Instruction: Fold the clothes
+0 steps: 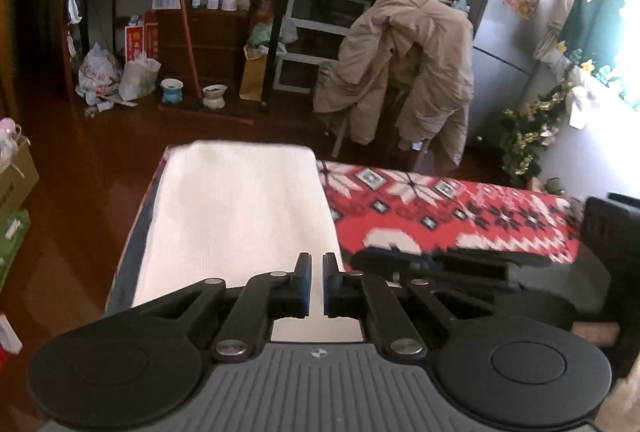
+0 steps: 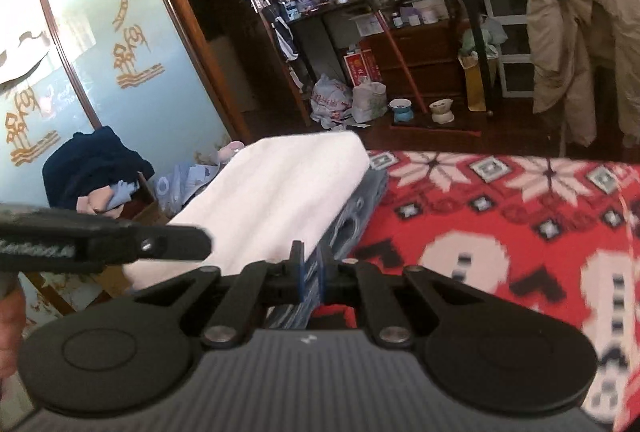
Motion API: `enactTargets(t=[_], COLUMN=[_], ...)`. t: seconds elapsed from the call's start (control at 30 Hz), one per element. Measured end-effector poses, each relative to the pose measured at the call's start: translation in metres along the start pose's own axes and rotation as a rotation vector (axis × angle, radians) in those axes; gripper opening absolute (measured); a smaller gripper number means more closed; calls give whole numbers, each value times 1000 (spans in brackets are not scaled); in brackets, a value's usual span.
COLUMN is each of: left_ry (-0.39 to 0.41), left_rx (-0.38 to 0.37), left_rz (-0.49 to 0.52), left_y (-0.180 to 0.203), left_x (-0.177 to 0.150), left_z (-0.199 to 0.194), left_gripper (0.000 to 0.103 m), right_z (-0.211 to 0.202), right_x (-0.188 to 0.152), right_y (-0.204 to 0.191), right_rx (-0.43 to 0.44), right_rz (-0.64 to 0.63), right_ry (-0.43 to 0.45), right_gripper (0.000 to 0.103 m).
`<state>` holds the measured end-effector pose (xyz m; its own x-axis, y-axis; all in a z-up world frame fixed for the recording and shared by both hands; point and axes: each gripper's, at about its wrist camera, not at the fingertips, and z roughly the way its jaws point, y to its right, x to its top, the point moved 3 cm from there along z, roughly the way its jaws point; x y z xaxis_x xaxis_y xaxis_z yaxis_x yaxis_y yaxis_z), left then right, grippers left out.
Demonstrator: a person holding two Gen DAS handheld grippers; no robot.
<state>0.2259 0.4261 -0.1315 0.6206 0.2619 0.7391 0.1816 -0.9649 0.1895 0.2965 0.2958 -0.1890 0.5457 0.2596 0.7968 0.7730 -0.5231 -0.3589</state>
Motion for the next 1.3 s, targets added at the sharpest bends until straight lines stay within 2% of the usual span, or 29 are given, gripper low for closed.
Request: enactTargets(t=[0.27,0.53,0.67,0.87,1.1,1.2,1.3], left_ry=[-27,-41,-44,-46,-47,-39,-13], left_rx=[30,33,23,-21,-69,-77,-51], left_rz=[25,33,1,20,-39,-44,-42], left_y=[-9,-13,-13,3,15,16,10], left_x=[39,53,52,24,-16,-22,-12], left_z=[54,73,72,50,7,-10,-11], left_gripper=[5,5,5,5,4,4,4], right_z=[47,86,99,77,32,15,8], right_x=[23,41,51,34,-9,-22,-20], right_y=[23,57,65,45,3,-13,-16], right_rx=[-17,-44,-51,-26,14,37,15], right_rz=[35,113,116,39,-3,-32,-37], right_ry=[16,57,64,39,18,11,31], right_gripper=[8,9,9,9,7,8,9])
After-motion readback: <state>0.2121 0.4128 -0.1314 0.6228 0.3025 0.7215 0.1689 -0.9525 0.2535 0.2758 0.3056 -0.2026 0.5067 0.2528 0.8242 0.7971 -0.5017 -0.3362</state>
